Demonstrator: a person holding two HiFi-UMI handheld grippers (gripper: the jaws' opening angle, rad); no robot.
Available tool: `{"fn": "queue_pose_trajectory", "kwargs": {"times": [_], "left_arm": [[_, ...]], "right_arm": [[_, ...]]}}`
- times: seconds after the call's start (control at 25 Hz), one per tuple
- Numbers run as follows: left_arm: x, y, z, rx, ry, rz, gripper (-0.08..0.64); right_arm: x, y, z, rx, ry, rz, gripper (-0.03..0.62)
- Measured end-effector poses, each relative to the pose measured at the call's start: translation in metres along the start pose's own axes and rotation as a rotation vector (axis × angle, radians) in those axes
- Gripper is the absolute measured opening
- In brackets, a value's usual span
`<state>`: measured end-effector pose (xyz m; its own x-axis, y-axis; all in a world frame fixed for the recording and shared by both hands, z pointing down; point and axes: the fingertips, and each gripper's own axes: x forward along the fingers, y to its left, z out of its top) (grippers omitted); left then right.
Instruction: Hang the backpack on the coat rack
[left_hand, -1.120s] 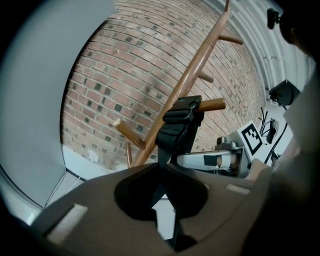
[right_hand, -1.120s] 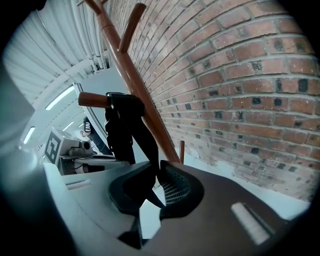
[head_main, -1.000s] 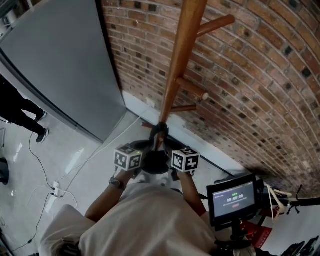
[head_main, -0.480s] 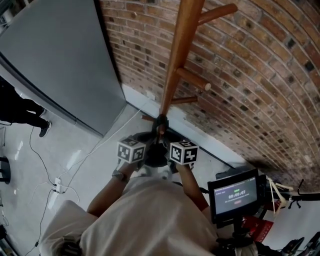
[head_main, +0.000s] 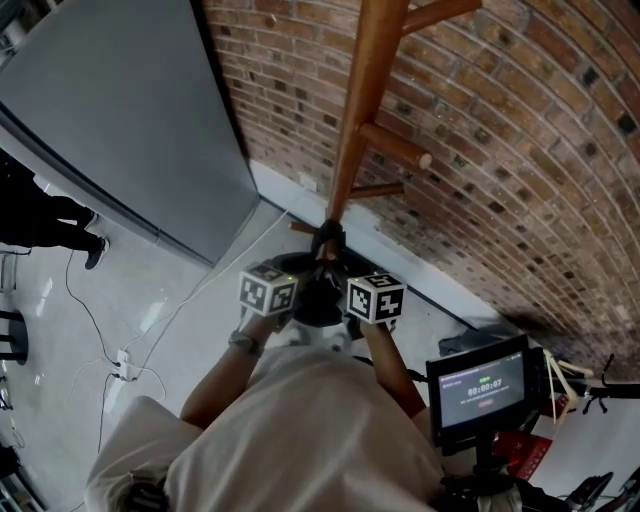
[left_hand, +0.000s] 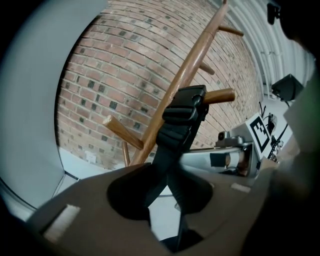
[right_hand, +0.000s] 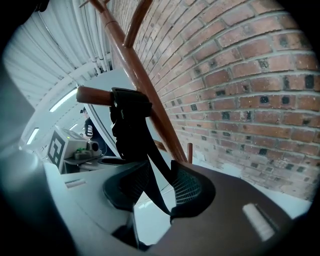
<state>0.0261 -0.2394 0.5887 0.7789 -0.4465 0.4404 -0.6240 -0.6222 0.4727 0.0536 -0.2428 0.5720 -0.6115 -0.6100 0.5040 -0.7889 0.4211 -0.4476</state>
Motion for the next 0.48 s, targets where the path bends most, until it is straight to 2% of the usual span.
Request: {"fn": "queue_pose_trajectory", "kwargs": {"times": [0.36, 0.48], "left_arm": [[-0.012, 0.005, -0.002, -0.006, 0.013, -0.037, 0.136], [-0.018, 0.006, 0.000, -0.008, -0.007, -0.052, 0.149]], "right_arm": [[-0.011, -0.002, 0.003, -0.008, -0.009, 0.002, 0.129], [-0.016, 0.000, 0.004, -0.016, -0.008, 0.018, 0.133]]}}
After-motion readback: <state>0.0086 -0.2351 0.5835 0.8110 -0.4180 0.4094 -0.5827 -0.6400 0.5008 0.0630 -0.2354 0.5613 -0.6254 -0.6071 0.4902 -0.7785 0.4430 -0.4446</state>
